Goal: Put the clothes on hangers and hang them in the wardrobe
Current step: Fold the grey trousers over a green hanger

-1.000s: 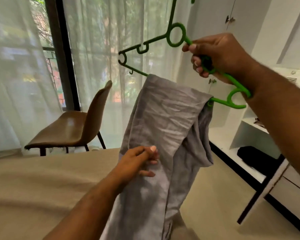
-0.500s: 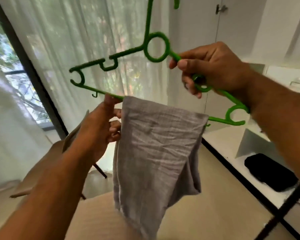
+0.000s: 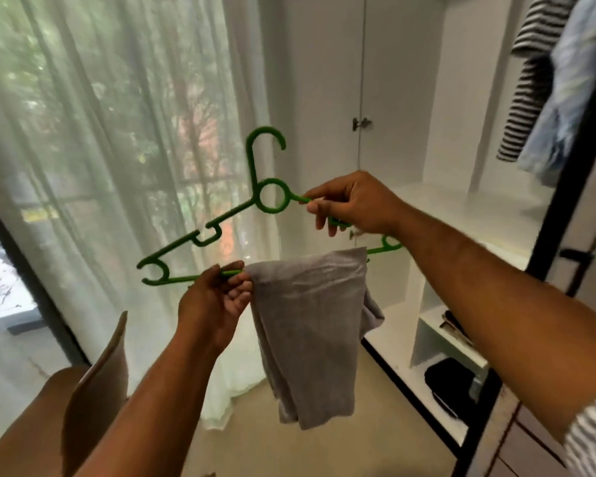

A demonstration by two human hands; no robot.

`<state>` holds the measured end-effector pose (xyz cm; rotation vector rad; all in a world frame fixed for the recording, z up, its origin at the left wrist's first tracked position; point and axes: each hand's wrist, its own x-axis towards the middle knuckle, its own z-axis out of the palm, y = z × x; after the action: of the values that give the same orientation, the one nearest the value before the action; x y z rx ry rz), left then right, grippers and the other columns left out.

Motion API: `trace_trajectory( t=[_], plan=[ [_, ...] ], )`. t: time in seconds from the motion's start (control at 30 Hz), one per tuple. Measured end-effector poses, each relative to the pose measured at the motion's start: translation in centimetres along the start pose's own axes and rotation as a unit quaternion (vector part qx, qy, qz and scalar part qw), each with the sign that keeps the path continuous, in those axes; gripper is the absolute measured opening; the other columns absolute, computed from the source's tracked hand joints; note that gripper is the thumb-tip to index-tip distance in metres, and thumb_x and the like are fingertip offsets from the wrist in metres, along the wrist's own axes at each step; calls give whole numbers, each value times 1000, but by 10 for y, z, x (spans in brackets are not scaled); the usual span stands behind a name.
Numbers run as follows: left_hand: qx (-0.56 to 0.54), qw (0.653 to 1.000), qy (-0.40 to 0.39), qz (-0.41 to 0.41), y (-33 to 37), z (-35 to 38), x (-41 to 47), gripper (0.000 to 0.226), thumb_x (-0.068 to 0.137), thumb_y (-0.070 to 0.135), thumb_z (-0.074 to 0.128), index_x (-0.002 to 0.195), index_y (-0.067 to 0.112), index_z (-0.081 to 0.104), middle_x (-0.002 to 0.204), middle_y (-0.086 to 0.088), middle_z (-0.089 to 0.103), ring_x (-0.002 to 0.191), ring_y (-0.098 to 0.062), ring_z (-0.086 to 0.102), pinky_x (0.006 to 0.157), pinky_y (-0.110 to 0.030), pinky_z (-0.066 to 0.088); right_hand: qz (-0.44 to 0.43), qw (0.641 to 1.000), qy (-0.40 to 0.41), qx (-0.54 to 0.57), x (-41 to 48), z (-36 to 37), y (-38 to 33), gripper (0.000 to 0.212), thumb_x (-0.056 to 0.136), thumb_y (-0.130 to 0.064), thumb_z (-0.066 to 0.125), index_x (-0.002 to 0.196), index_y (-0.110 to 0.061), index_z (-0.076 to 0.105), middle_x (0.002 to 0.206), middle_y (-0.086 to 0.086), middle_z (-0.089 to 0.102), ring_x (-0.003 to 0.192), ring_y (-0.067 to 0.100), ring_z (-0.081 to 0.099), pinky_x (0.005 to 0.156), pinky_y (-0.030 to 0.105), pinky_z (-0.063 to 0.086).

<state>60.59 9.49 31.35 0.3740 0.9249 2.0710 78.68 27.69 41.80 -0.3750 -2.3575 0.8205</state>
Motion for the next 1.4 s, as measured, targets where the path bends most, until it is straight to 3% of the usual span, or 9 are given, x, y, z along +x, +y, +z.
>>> trace_trajectory(
  t=[0.3,0.47,0.53,0.67,0.83,0.93,1.03,1.3,1.4],
  plan=[
    [33,999,-15,38,40,78,41,33,102,17,36,85,-1,58,45,-4,52,38,-13,50,40,-18,41,90,985,130,-66,19,-58,3,47,76,-63,76,85,-17,80,76,-2,77,68,15,74,73,39,64],
    [18,999,-25,32,43,88,84,32,104,17,36,87,0,57,44,-4,51,35,-12,49,39,-16,41,177,976,102,-80,30,-72,20,73,59,-82,63,79,-14,76,74,2,77,66,19,73,71,35,59],
    [27,999,-32,21,42,91,111,31,103,17,36,90,-1,58,45,-6,54,36,-13,50,38,-17,42,194,973,103,-76,35,-73,32,68,68,-79,64,80,-12,77,73,2,77,62,18,70,72,39,59],
    [53,997,-63,-16,31,98,184,32,103,18,35,90,1,59,46,-7,58,34,-14,53,35,-15,40,203,969,115,-85,57,-76,67,47,89,-54,69,87,-8,77,79,4,78,63,17,65,65,28,54],
    [60,991,-105,-56,16,111,300,31,104,18,36,86,3,57,44,-8,56,32,-14,52,34,-15,40,236,958,117,-115,101,-82,123,23,94,-35,71,95,-13,78,86,3,79,77,15,71,78,34,56],
    [64,987,-126,-81,18,118,369,30,103,18,37,84,6,56,44,-7,55,32,-15,52,34,-15,40,239,960,129,-63,133,-83,147,28,98,-35,65,101,-10,77,92,9,79,82,17,72,76,29,53],
    [62,982,-150,-100,21,137,428,30,104,18,36,84,6,56,44,-7,55,32,-14,51,34,-15,39,255,957,128,45,159,-88,166,36,100,-37,59,112,-5,70,99,21,75,77,30,71,65,36,57],
    [12,959,-245,-142,2,236,548,37,109,18,32,97,-2,60,50,-4,54,36,-9,49,35,-15,39,186,937,290,60,235,-133,205,39,102,-30,56,95,7,64,85,19,69,47,21,50,40,25,38],
    [83,944,-291,-129,-13,285,582,25,106,12,39,90,4,55,58,-2,45,38,-8,39,35,-19,31,175,909,375,40,265,-171,214,33,103,-24,55,85,3,64,73,18,63,40,19,46,34,19,29]
  ],
)
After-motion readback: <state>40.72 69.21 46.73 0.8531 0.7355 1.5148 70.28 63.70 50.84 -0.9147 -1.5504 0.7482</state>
